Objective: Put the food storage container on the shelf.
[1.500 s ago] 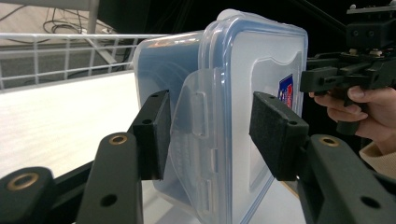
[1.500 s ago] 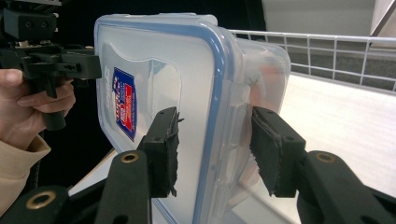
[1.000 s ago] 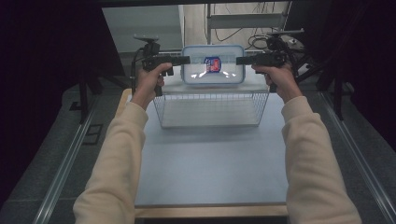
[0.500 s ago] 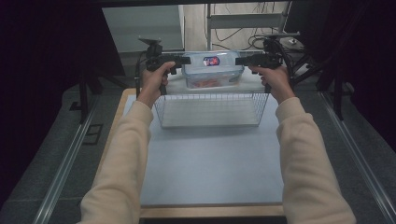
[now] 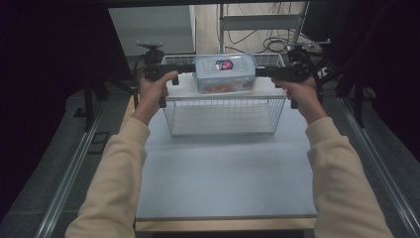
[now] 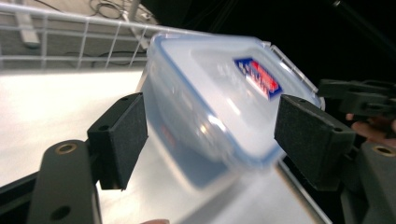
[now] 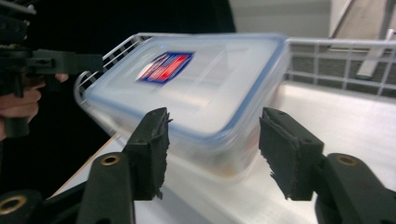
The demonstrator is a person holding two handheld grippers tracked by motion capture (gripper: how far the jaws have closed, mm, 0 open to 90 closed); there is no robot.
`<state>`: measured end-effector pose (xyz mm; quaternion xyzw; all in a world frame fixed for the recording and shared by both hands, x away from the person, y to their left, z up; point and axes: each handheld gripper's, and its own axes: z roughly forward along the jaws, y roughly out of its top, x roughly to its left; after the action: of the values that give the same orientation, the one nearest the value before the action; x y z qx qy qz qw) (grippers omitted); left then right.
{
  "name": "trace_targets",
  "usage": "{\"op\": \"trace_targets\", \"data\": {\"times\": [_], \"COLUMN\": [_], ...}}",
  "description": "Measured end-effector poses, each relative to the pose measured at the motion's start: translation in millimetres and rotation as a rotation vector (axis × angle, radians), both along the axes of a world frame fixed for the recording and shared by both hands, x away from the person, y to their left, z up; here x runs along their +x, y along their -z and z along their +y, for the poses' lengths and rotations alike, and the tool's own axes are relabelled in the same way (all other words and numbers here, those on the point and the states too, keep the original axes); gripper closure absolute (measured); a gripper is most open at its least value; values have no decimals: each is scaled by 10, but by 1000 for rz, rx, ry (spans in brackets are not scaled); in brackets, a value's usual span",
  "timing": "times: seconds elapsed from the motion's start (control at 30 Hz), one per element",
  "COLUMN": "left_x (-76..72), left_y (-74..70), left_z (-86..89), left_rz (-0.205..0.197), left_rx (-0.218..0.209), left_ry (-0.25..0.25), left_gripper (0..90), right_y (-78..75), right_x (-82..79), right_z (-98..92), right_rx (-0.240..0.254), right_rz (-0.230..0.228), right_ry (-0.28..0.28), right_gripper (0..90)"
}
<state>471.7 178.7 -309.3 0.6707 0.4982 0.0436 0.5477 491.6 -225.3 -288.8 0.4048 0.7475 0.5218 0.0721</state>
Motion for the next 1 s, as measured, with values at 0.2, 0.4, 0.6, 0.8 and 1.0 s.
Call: {"op": "trace_targets", "data": {"times": [0.2,0.4,0.6,0.8,1.0], "left_x": [-423,-868,-1166,-1422,-1576], "left_y": [55,223,538,994,1383], "left_z": [-14,-75,-116,-193,-212], "left_rz": [-51,-117,-107,-71,-14], "left_rx": [54,70,94,118,128], "left_ry": [12,50,78,103,124], "left_gripper": [256,260,260,261,259], "right_y": [107,232,446,823,1231], "right_x": [-375,-744,-1005,-1281,-1524], "right_z": [10,-23,-85,-187,-284], "right_rx": [-23,-14,-21,-5,-32], "right_rz": [-43,-90,-93,-90,-75], "right_ry": [-76,-124,-149,-161,-153], "right_gripper": [357,338,316,309,308]}}
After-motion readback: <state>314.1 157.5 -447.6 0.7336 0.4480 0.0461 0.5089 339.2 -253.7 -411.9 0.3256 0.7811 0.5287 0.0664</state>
